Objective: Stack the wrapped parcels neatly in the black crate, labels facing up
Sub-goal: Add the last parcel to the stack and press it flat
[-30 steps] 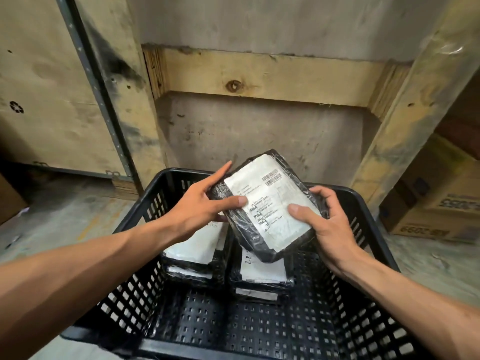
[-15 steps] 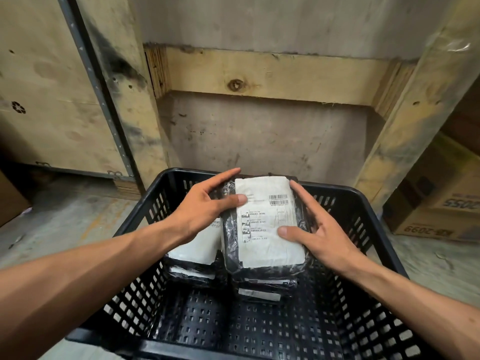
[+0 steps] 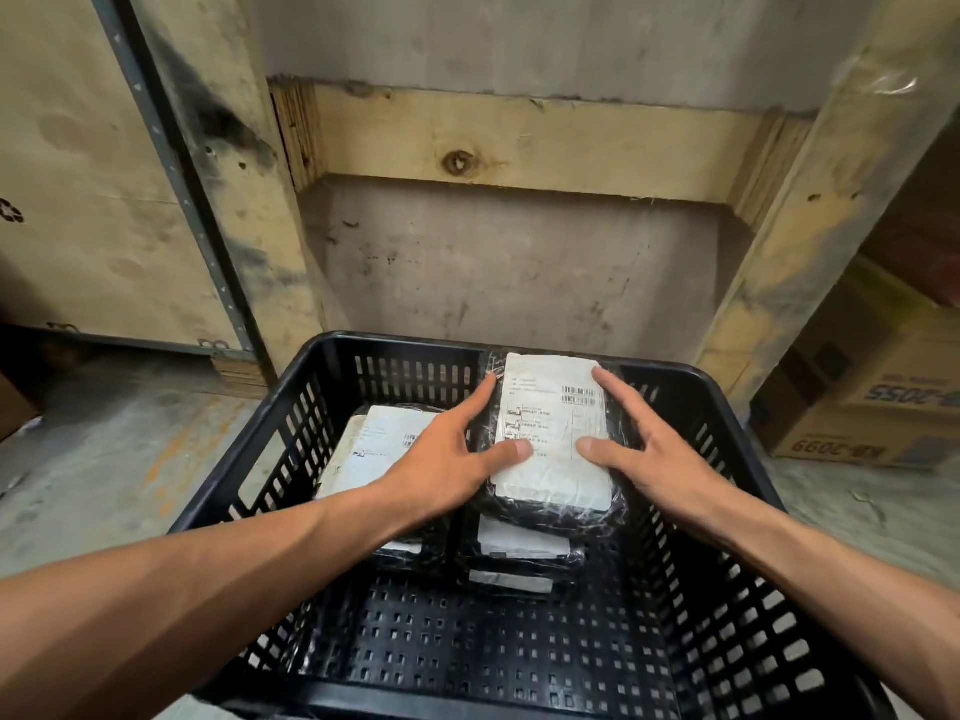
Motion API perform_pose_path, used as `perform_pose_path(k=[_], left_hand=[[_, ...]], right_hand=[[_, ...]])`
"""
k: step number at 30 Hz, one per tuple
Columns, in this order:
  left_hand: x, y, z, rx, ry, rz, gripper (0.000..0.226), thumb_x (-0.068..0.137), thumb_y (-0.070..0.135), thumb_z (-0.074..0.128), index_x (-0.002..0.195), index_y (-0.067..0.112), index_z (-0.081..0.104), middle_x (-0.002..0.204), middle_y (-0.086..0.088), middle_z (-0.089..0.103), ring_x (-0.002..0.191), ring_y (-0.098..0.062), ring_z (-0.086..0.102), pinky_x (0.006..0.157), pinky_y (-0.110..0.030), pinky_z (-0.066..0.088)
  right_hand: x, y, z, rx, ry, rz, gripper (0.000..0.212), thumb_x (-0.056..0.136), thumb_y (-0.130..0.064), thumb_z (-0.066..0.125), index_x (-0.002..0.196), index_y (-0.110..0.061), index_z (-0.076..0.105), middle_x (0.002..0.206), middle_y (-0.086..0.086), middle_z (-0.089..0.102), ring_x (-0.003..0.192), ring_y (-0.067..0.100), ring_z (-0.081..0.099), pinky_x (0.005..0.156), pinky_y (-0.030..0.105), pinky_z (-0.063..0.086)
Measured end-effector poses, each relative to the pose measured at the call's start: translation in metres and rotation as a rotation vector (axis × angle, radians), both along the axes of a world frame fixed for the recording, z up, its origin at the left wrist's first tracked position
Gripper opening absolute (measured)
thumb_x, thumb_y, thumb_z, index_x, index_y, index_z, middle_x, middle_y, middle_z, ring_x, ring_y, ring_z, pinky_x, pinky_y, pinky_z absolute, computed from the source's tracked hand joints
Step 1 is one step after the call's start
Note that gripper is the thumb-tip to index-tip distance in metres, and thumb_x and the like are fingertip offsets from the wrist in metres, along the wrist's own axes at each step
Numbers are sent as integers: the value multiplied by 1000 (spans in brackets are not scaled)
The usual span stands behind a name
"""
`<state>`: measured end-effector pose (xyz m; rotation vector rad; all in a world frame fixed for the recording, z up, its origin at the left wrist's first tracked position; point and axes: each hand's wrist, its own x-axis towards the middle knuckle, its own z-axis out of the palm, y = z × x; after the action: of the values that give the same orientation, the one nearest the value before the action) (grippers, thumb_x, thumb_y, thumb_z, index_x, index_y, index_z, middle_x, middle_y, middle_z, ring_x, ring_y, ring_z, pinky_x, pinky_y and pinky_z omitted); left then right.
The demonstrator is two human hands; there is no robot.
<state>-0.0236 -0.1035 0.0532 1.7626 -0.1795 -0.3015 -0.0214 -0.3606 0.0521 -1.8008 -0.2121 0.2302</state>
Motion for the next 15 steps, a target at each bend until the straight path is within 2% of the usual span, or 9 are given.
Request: perform_pose_path(k=[1,3,5,7,8,11,13,15], left_hand=[[-1,-2,-1,17,2,-14,100,87,32,81,162,35,16,125,34,62,110,12,65,90,-6,51],[-2,-8,-4,70,8,-31,100,88,32,80,162,33,13,112,43,61,105,23,60,86,-1,47],[-1,-14,-8,128,16,-30,98,90,32,78,162,33,12,108,47,60,107,20,60,97,-8,47],[-3,-21,-13,159,42,-33,97,92,30,76,163,32,11,127,35,57,120,5,59,113,-27,43],[-5,-24,-16,175,57,-35,96,93,28,75,163,30,9,138,26,56,126,-2,55,117,-31,39],[-10,-28,-23,245,104,-30,93,97,26,71,163,27,6,156,9,46,135,-7,45,120,-32,31],[-13,-28,-27,279,129,-14,92,98,24,68,163,25,4,159,5,43,143,-15,42,123,-38,28],[-14,-27,-30,315,140,6,90,99,22,67,163,24,3,158,4,44,143,-18,44,122,-37,30]], right_hand=[[-1,-3,0,-41,32,35,99,80,-31,90,155,-57,30,146,-30,49,123,-14,59,93,10,52],[-2,-9,-1,-132,110,111,129,70,-37,98,162,-53,9,139,-41,43,118,-27,53,91,-2,42],[-2,-12,-1,-231,170,156,143,66,-39,100,163,-47,-5,132,-48,38,114,-32,47,90,-8,34],[-3,-13,0,-310,211,183,144,69,-39,97,164,-42,-11,136,-43,36,121,-21,49,88,-8,33],[-3,-12,0,-356,224,199,142,72,-39,95,164,-39,-14,140,-37,35,128,-11,49,87,-9,33],[-4,-5,-3,-498,248,246,135,83,-37,88,162,-33,-21,153,-20,40,134,1,46,96,-1,33],[-4,0,-8,-547,259,266,134,86,-36,86,161,-31,-25,162,-12,40,134,4,48,106,11,33],[-2,6,-13,-594,265,292,133,88,-37,84,160,-28,-27,166,-7,39,134,6,47,110,15,32]])
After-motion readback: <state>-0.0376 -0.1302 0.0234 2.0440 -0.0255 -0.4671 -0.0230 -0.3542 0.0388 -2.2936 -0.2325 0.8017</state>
